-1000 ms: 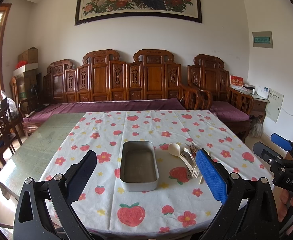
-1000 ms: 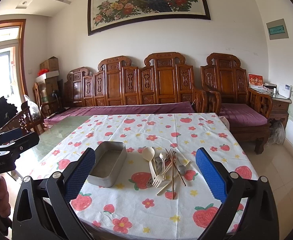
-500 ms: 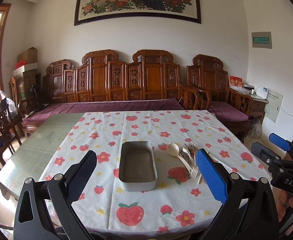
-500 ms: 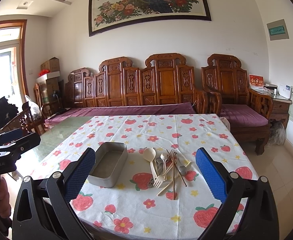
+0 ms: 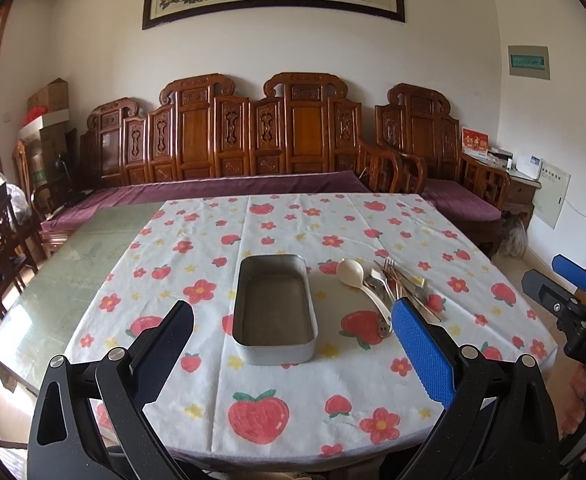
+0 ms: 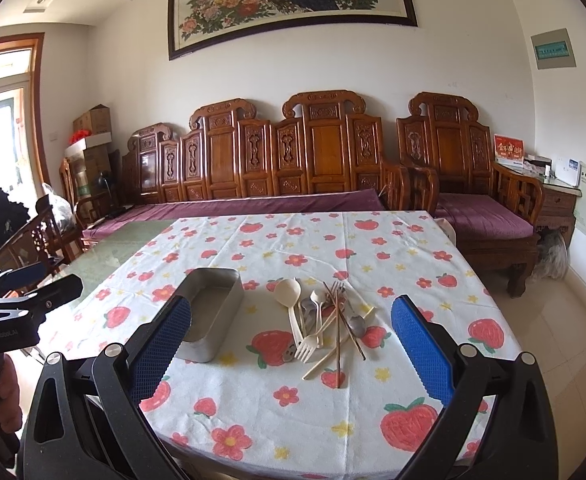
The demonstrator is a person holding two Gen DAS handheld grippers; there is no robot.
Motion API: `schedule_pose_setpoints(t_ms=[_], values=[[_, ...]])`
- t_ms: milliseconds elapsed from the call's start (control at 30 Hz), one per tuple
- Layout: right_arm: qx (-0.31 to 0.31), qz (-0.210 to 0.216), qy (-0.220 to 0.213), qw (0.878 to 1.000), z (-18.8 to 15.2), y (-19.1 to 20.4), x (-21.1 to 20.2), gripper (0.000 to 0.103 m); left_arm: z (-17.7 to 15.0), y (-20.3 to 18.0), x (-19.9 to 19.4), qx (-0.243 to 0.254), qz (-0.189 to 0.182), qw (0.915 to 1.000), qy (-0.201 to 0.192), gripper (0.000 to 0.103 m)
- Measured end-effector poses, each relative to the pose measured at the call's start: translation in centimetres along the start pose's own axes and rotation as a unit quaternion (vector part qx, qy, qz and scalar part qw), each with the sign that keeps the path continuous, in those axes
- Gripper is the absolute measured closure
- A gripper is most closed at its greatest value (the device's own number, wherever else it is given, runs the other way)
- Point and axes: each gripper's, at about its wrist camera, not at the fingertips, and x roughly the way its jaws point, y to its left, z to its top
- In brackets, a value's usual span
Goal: Organize utensils
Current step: 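Reach the right tool into the utensil pile and grasp a wooden chopstick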
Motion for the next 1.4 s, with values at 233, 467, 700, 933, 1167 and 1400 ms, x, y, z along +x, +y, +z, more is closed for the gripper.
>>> schedule_pose_setpoints(t_ms=[233, 467, 700, 933, 1167, 1400], values=[[0.003, -0.006, 0.033, 0.999, -2.1, -1.8, 4.1, 0.005, -1.1, 0.0, 3.7, 0.002, -0.009, 0.9994, 0.034, 0.007], [0.002, -0.008, 0.076, 0.997, -4.1, -3.5, 8.8, 0.023, -2.3, -0.2, 7.1, 0.007, -0.021, 0.9979, 0.061, 0.007], [0.001, -0.011, 0.097, 0.995, -3.9, -5.3, 13.1, 0.029, -2.5, 0.0, 10.4, 0.006, -0.034, 0.9961, 0.082, 0.007], [-0.001, -0.004, 0.130, 0.992, -4.2, -6.8, 17.8, 0.032, -2.5, -0.2, 13.1, 0.014, -0.040, 0.9937, 0.104, 0.007], [-0.013, 0.007, 0.174, 0.985, -6.3, -8.0, 23.1, 0.041, -3.4, -0.8, 14.6, 0.019, -0.047, 0.9913, 0.121, 0.007], [0.012, 0.027, 0.224, 0.974, -9.1, -8.8, 25.0, 0.069, -3.5, -1.8, 16.1, 0.027, -0.055, 0.9893, 0.133, 0.007]])
